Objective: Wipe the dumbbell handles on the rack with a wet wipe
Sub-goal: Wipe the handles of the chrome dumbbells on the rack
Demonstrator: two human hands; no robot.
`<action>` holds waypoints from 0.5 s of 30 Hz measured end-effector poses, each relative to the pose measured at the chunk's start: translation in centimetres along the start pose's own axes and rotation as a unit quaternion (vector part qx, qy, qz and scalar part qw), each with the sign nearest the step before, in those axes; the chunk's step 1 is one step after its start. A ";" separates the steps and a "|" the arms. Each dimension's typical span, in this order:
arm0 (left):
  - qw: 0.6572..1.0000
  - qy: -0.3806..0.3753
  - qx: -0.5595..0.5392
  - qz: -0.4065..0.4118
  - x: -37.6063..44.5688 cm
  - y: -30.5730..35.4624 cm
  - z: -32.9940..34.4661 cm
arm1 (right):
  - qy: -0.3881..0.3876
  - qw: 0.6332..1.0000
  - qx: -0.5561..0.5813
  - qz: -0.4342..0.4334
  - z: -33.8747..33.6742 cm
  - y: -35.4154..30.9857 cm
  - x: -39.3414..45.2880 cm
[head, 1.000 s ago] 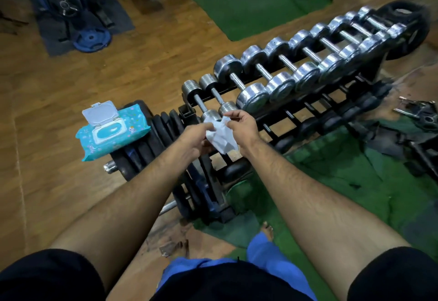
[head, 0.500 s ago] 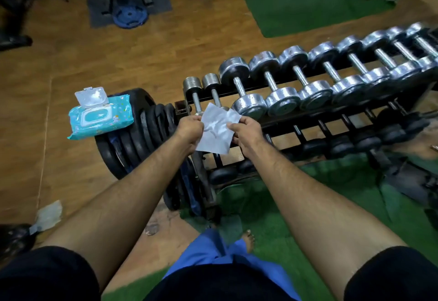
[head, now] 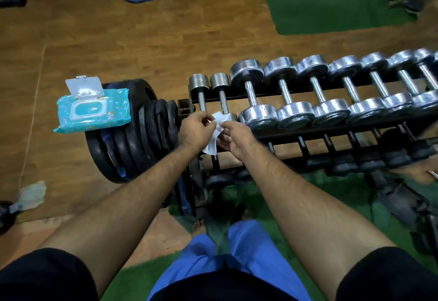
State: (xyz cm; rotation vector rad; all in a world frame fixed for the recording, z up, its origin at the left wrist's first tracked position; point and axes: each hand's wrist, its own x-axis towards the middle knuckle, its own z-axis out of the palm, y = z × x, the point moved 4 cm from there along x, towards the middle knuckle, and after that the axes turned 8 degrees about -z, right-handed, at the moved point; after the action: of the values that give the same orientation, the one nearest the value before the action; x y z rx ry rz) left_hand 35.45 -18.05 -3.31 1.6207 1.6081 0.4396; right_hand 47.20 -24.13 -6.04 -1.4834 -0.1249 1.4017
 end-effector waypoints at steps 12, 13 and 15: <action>0.966 -0.023 -0.181 -0.186 5.2 0.7 3.4 | -0.063 0.998 -0.001 0.019 0.5 -5.3 7.5; 0.958 -0.046 -0.202 -0.199 5.6 0.8 4.1 | -0.071 0.997 0.001 0.025 0.4 -5.5 8.3; 0.941 -0.071 -0.243 -0.224 6.1 0.6 5.3 | -0.083 0.996 0.002 0.026 0.0 -6.0 9.6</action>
State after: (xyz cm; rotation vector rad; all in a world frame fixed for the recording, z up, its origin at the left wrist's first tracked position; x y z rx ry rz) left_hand 40.48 -13.71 -7.93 0.8663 1.5466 0.4226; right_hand 53.47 -14.93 -8.23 -1.3751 -0.1882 1.5651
